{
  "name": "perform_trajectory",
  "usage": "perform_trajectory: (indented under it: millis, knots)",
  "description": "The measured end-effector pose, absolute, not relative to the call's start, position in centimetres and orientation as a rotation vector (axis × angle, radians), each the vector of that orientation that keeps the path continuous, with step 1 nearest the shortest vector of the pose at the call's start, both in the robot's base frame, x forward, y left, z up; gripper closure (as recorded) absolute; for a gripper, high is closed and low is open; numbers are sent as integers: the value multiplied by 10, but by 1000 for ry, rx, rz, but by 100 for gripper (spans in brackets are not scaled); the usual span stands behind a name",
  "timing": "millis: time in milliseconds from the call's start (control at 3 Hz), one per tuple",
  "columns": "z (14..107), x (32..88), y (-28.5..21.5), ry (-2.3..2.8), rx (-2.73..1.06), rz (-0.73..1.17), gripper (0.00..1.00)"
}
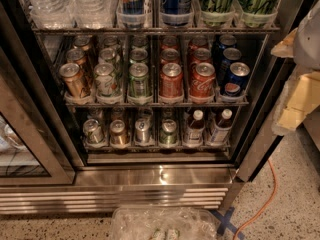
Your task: Pick green can from middle shelf of fridge
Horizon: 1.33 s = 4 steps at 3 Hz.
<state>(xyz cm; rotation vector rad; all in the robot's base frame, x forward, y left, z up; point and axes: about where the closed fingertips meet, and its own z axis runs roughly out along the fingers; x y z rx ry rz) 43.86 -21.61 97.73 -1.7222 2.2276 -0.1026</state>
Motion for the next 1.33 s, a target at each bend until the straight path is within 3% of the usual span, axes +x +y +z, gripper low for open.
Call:
perform_trajectory:
  millis: [667,1333]
  knots:
    - [958,429,-194,2201,-1717,-1,0]
    - [909,377,-127,2107,-1545,318,0]
